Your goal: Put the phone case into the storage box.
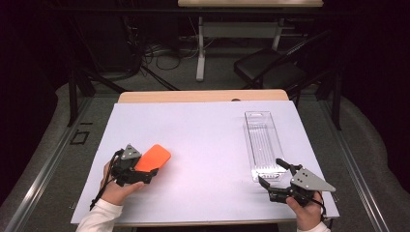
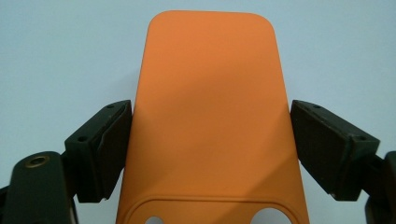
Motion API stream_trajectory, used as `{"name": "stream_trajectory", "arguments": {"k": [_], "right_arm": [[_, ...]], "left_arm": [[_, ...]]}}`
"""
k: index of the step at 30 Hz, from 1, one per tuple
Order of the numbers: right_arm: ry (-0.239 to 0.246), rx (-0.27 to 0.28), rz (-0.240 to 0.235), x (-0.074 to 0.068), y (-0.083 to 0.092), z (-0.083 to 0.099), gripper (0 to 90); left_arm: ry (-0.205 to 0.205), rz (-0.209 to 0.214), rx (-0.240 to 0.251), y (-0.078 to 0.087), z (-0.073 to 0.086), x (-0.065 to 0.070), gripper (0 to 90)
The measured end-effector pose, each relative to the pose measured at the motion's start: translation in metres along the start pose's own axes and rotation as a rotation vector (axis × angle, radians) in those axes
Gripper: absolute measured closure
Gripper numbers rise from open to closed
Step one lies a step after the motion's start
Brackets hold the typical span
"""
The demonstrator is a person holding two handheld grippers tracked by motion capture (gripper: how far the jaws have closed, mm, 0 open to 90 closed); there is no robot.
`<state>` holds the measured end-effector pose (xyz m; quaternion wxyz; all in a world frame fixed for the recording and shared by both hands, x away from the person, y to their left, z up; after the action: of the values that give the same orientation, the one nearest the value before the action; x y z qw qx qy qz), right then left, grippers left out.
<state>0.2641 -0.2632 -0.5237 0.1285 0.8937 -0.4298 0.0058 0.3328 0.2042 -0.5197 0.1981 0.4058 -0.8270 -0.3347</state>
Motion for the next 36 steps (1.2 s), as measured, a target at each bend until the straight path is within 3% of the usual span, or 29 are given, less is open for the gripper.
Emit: {"name": "stream_trajectory", "arguments": {"k": [13, 19, 32, 36], "right_arm": [[-0.001, -0.001, 0.001, 0.000, 0.000, 0.000, 14.6], [-0.005, -0.004, 0.000, 0.000, -0.001, 0.001, 14.6], [0.003, -0.007, 0.005, 0.000, -0.002, 0.001, 14.7], [-0.004, -0.012, 0.012, 0.001, -0.002, 0.002, 14.7]], "left_arm": [[-0.120, 0.089, 0.014, 0.000, -0.055, 0.049, 16.2], [-0.155, 0.125, 0.015, -0.005, -0.077, 0.066, 16.2], [-0.212, 0.176, 0.004, -0.015, -0.111, 0.081, 16.3], [-0.228, 0.202, -0.019, -0.020, -0.122, 0.085, 16.2]]}}
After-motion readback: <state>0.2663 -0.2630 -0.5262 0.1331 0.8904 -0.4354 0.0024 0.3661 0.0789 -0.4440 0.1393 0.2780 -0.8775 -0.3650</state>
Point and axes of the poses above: each handheld gripper's, and its own axes: y roughly backward along the jaws, z roughly out of its underside, x roughly to its right, the point moved 2 cm from there along -y, roughly forward along the jaws, and after that the axes turned 3 degrees about y, right-handed, at the moved point
